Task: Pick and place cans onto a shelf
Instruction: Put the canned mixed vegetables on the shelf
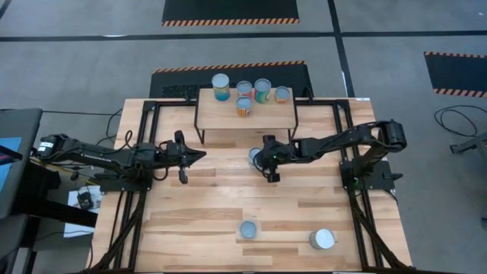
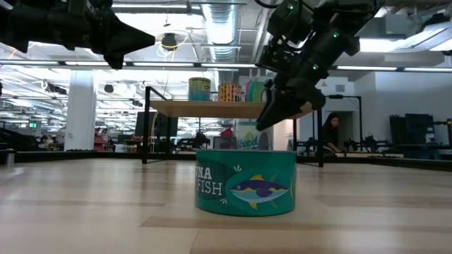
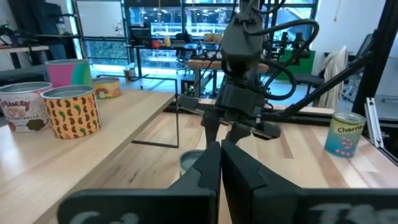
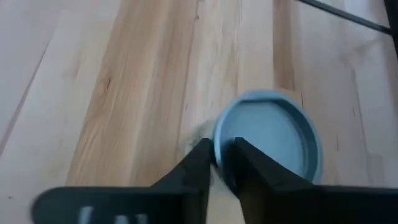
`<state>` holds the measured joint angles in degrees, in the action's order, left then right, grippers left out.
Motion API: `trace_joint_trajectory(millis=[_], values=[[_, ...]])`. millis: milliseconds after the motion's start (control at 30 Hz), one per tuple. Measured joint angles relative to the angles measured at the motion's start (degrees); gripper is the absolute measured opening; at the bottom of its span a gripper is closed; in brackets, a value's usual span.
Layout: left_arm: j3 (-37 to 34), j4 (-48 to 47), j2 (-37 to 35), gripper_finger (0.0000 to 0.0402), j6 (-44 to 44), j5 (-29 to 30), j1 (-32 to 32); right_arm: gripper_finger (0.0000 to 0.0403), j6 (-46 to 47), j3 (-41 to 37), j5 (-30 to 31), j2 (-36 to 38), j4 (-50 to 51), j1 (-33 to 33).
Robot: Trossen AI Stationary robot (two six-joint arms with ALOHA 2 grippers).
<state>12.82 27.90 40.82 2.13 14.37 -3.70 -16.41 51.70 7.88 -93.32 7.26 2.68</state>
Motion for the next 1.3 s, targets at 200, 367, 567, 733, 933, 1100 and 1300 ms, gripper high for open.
trace_joint_trajectory(millis=[200, 367, 567, 733, 933, 1100, 1300], values=[[0.00, -0.13, 0.00, 0.0002, 0.05, 0.00, 0.00, 0.0012, -0.85, -0.18, -0.48, 1.32, 0.71, -0.04], [0.00, -0.17, 0.00, 0.0002, 0.05, -0.02, 0.00, 0.0020, -0.68, 1.93, -0.69, 5.32, 6.45, -0.04], [0.00, -0.22, 0.00, 0.0002, 0.05, 0.00, 0.00, 0.0007, 3.68, 11.19, -0.33, 10.65, 14.42, 0.45], [0.00, -0.21, 0.00, 0.0002, 0.05, 0.00, 0.00, 0.0013, 8.31, 22.59, 0.70, 12.15, 21.61, 5.21], [0.00, -0.15, 0.01, 0.0002, 0.05, -0.02, 0.00, 0.0010, 5.92, 33.55, 1.30, 6.19, 31.51, 12.53], [0.00, -0.19, 0.00, 0.0002, 0.05, -0.01, 0.00, 0.0013, 5.45, 38.14, 1.29, 0.31, 37.82, 15.93], [0.00, -0.37, 0.02, 0.0002, -0.15, -0.02, 0.00, 0.0012, 5.45, 38.84, 1.04, -1.75, 37.35, 17.40]])
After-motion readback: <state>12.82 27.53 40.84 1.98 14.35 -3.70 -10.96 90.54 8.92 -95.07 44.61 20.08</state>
